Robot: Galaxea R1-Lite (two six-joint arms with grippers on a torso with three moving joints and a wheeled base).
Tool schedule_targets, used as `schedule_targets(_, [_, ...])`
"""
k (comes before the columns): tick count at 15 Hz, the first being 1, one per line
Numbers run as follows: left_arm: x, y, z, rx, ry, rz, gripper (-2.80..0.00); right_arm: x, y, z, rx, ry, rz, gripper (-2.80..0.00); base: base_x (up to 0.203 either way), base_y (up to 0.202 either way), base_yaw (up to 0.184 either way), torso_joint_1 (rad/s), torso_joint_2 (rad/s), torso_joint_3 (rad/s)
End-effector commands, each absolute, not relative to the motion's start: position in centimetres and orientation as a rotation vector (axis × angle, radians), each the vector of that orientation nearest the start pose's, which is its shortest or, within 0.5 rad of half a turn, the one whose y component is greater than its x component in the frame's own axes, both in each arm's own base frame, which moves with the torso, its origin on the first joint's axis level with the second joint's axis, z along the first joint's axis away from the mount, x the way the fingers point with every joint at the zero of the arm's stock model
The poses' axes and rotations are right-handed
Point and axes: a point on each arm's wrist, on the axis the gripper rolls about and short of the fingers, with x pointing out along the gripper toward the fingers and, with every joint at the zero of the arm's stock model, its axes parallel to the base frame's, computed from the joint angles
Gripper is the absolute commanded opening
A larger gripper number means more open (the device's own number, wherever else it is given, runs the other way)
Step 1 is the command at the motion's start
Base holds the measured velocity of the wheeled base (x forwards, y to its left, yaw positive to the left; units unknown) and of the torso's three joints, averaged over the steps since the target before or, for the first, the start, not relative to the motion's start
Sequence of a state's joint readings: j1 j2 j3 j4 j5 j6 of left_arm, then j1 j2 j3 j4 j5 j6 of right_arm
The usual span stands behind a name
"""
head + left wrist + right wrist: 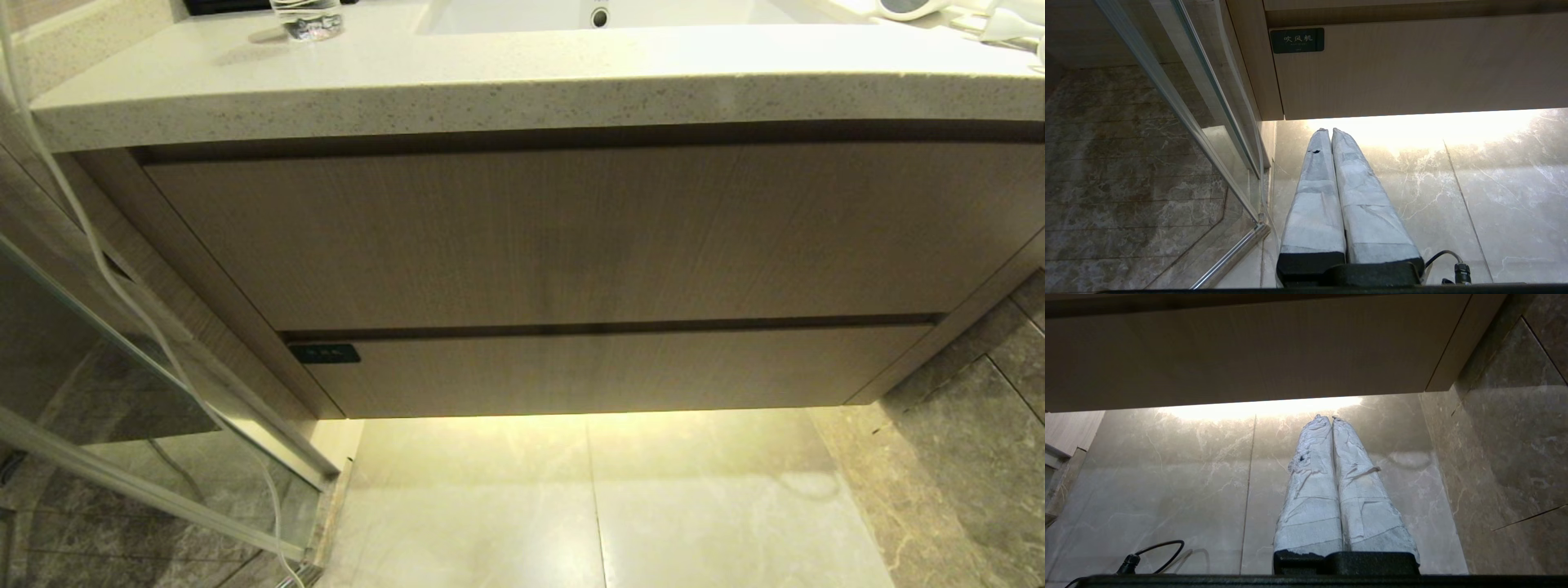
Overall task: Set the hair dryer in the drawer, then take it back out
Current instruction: Pull open the drawer
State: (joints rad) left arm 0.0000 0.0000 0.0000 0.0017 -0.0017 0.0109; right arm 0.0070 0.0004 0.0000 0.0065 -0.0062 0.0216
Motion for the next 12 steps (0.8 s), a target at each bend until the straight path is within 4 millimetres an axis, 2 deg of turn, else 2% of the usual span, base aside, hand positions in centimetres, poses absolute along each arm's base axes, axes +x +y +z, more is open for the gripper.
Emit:
schedule_targets(1, [-2.3,0.0,7.5,0.011,0.002,-0.002,-2.80,-2.3,0.0,7.4,0.017,0.011,0.003,-2.80,0.000,0.000,0.000,0.000,0.00,0.000])
schedule_targets(8, [-2.3,0.0,7.5,0.011,0.002,-0.002,-2.80,-2.4,0.0,7.9,0.010,-0.008,0.006,-2.80,0.000,0.000,0.000,0.000,0.00,0.000])
schedule_targets(10, [-2.3,0.0,7.5,0.011,0.002,-0.002,-2.80,-3.4,0.1,10.8,0.018,-0.064,0.064,-2.80,0.000,0.000,0.000,0.000,0.00,0.000])
schedule_targets(12, [-2.3,0.0,7.5,0.011,0.002,-0.002,-2.80,-5.3,0.3,14.9,0.017,-0.058,0.157,-2.80,0.000,0.000,0.000,0.000,0.00,0.000])
